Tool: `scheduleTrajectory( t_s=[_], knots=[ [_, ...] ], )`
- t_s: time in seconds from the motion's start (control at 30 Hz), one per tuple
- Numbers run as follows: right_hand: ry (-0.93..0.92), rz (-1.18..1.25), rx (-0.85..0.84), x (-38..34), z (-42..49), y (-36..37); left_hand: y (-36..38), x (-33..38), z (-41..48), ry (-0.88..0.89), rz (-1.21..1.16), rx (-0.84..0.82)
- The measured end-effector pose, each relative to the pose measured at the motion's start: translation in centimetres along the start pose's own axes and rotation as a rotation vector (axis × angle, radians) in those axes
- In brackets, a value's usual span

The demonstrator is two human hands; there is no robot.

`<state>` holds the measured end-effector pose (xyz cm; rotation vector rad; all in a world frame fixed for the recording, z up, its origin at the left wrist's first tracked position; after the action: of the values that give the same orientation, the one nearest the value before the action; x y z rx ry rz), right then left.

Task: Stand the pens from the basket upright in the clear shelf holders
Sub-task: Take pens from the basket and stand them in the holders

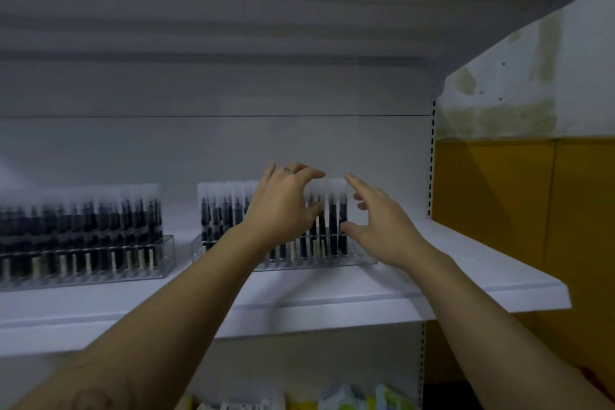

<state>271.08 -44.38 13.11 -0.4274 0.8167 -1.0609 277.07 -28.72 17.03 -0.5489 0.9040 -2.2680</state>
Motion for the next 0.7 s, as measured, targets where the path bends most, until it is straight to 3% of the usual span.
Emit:
scheduleTrajectory(
  t_s=[0.33,0.53,0.7],
  knots=[
    [-0.23,0.012,-0.047,-10.6,-4.6,4.1,-5.1,-5.1,-12.8,-0.1,0.084,0.056],
    [-0.278,0.139,-0.124,-14.6,-9.1,9.9,-6.3,-9.1,-21.4,-0.263,0.175,-0.027],
    [-0.249,0.222,-0.291,-15.6,-14.4,16.7,-4.7,-11.5,-28.3,-0.376,0.176,-0.152]
  ],
)
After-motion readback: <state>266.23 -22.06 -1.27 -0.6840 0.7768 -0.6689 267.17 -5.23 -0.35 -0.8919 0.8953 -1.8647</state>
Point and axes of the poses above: each hand's wrist, its own z-axis towards the middle knuckle, its own y-axis out of the palm, x = y × z, the point moved 3 cm from there along z, towards the middle knuckle, and after that the axes turned 6 degrees about -y, right-handed, at the moved point
